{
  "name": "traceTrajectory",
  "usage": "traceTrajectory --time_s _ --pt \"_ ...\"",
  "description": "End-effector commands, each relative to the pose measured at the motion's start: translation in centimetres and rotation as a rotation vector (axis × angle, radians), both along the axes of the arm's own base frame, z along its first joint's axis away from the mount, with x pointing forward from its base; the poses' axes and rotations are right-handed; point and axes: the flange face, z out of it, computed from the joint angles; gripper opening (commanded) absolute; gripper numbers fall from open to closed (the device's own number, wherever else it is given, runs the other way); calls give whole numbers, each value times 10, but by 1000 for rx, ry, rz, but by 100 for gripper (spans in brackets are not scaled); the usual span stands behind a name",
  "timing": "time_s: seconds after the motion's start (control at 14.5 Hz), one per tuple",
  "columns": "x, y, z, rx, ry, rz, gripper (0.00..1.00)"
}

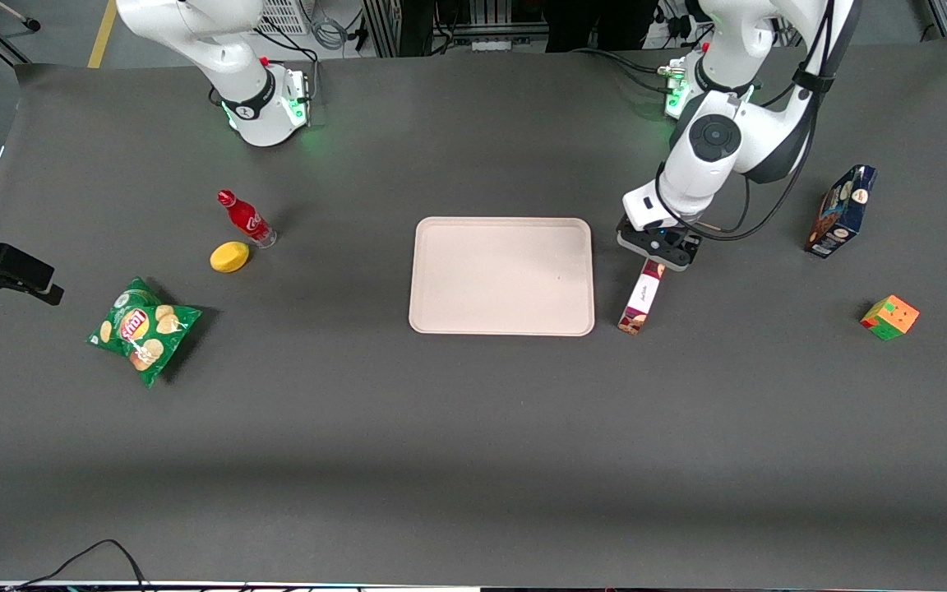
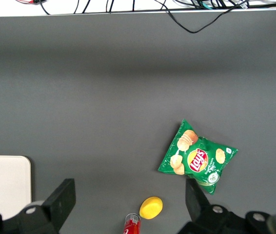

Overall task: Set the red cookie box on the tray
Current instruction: 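Lower the left gripper around the box and close on it, then lift the held box and carry it over the beige tray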

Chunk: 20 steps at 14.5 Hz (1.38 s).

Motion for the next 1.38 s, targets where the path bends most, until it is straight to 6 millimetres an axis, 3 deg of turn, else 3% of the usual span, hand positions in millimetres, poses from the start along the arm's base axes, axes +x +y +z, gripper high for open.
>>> traceTrajectory --time_s 0.0,0.21,0.48,0.83,1.03,1.1,1.24,1.31 --pt "6 3 -17 -25 -3 -4 100" --pt "5 2 -29 -30 24 1 100" --pt "16 22 -47 -32 33 29 100" --pt "26 26 -48 -30 28 38 92" --pt "28 21 -48 -34 24 30 64" --pt "28 20 -47 -35 23 29 50" --pt "31 20 -45 -36 17 24 12" --pt "32 19 -44 -36 15 21 5"
